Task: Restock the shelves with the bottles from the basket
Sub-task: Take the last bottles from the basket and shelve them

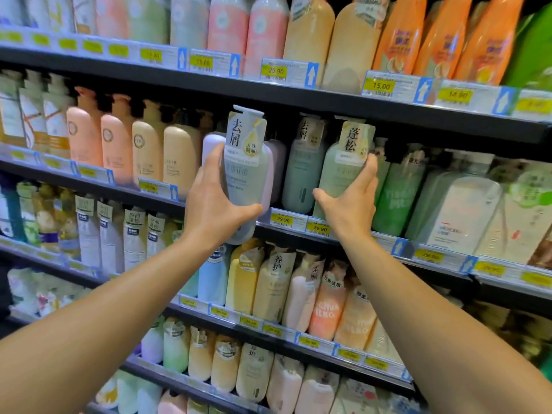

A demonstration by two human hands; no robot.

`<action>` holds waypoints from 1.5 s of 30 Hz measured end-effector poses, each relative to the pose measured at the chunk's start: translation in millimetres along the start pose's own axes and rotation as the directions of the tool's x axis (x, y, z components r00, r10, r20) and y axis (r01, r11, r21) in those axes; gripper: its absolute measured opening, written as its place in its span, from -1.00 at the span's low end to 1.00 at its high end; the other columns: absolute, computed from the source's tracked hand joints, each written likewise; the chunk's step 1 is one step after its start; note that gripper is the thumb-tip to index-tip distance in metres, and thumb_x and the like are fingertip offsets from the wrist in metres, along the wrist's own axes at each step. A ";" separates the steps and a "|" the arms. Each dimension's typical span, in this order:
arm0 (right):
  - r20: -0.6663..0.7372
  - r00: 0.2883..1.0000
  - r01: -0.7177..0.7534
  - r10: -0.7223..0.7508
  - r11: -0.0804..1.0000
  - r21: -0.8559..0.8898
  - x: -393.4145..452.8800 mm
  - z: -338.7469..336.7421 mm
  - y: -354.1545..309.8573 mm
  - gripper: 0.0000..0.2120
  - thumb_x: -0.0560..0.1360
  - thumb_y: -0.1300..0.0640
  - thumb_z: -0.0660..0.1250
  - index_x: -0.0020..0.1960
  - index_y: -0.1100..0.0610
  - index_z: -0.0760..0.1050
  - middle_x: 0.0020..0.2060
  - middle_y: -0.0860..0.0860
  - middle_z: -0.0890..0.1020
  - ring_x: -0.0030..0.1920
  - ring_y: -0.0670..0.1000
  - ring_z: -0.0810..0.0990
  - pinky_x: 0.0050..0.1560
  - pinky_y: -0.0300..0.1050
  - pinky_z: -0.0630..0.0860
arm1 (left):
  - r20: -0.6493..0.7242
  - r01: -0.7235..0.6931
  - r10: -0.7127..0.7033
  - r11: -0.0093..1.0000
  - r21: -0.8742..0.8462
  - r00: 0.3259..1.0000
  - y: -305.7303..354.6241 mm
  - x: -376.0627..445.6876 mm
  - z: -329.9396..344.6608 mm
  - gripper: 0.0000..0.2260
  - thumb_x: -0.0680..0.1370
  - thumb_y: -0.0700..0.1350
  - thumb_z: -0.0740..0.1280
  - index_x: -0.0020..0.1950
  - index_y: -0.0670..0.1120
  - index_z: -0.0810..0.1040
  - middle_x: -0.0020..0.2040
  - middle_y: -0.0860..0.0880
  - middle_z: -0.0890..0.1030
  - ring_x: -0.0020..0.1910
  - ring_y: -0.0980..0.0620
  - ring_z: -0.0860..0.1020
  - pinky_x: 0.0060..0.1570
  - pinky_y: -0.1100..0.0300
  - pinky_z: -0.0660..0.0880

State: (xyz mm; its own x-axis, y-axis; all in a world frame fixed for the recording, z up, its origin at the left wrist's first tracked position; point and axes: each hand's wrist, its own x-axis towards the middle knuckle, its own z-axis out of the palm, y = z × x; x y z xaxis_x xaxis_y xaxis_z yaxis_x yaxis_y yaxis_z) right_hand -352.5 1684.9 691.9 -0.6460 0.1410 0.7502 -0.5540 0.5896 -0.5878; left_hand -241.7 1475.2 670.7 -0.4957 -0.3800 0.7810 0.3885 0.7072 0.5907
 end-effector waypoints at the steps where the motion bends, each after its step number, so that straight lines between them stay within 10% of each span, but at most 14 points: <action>1: 0.021 0.999 -0.037 0.038 0.999 -0.030 3.0 -0.5 0.1 0.04 0.35 -0.10 0.54 0.54 -0.10 -0.13 0.34 0.08 0.31 0.20 0.21 0.48 0.05 0.00 0.37 | 0.000 -0.002 0.002 1.000 0.001 1.000 1.2 0.0 2.1 -0.02 0.17 0.05 0.62 0.48 0.21 0.17 0.25 0.15 0.45 0.16 0.07 0.47 0.05 0.07 0.50; 24: 0.094 0.992 0.091 -0.083 0.993 -0.080 -3.1 -33.9 23.5 0.00 0.35 -0.17 0.52 0.53 -0.17 -0.10 0.43 -0.05 0.25 0.34 0.03 0.41 0.05 -0.01 0.47 | -0.123 -0.033 0.009 0.979 -0.199 0.992 56.0 22.7 71.9 0.06 0.22 0.09 0.62 0.54 0.20 0.03 0.32 0.10 0.47 0.25 0.06 0.52 0.17 -0.06 0.55; 45: 0.159 0.977 0.159 -0.139 0.980 -0.120 -16.7 -40.6 32.4 -0.02 0.38 -0.09 0.52 0.54 -0.17 -0.10 0.43 -0.08 0.26 0.30 0.01 0.44 -0.01 0.01 0.52 | 0.045 0.071 -0.074 0.996 0.052 0.996 50.7 15.8 110.1 0.08 0.29 0.00 0.61 0.57 0.14 -0.08 0.37 -0.02 0.40 0.30 -0.04 0.43 0.14 0.04 0.46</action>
State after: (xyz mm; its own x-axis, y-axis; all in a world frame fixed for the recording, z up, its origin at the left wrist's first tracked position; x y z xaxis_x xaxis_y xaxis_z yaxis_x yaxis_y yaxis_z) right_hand -338.4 1734.0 672.6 -0.6376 -0.0704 0.7672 -0.5824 0.6960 -0.4201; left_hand -315.4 1570.7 690.5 -0.5576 -0.4037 0.7253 0.3114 0.7082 0.6336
